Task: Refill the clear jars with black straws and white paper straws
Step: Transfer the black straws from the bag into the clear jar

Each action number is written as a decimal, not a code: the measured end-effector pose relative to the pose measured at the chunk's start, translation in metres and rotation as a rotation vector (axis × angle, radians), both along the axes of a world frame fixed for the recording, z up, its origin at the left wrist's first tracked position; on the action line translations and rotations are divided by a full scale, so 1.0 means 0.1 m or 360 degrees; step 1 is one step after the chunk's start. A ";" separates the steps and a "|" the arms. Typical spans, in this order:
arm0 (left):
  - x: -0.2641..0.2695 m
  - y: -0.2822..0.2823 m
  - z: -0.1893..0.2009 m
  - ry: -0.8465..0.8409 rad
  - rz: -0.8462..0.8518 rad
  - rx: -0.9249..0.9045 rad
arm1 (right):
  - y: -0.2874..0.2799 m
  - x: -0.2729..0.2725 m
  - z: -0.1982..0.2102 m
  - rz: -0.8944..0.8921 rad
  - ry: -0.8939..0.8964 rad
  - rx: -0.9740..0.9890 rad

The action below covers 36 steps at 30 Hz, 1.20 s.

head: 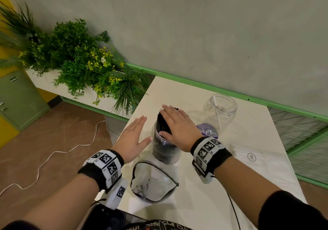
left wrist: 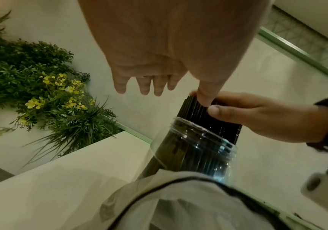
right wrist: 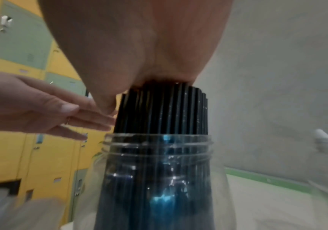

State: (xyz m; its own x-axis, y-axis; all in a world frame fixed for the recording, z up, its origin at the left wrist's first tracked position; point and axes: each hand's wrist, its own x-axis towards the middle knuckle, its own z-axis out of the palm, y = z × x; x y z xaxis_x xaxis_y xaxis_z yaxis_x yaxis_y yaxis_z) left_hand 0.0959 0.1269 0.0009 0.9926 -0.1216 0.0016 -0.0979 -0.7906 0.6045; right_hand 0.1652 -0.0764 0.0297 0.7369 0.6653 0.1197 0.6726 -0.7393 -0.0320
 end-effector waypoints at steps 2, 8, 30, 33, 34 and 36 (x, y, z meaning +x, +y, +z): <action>0.03 -0.05 0.09 0.0071 0.0038 -0.0186 | -0.12 0.01 0.06 -0.0057 0.0101 0.0374; 0.30 -0.13 0.16 0.0314 0.0096 -0.0451 | -0.60 -0.01 -0.14 -0.0559 0.0854 0.1090; 0.87 -0.50 0.14 0.0331 -0.0011 -0.1054 | -0.34 0.49 -0.24 -0.0161 0.1269 0.1397; 0.85 -0.50 0.18 0.0253 0.0037 -0.1109 | -0.32 0.47 -0.20 -0.0175 0.1216 0.1471; 0.83 -0.49 0.17 0.0245 0.0048 -0.1097 | -0.30 0.44 -0.21 -0.0196 0.1189 0.1484; 0.76 -0.48 0.13 0.0241 0.0077 -0.0994 | -0.28 0.38 -0.27 -0.0270 0.1063 0.1435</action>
State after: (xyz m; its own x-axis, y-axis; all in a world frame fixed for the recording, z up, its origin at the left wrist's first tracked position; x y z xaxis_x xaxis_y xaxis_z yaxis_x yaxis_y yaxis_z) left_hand 0.1721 0.0793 0.0136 0.9917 -0.0980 -0.0830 0.0517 -0.2867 0.9566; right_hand 0.2032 -0.1048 0.0022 0.9055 0.4210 0.0539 0.2147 -0.3447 -0.9138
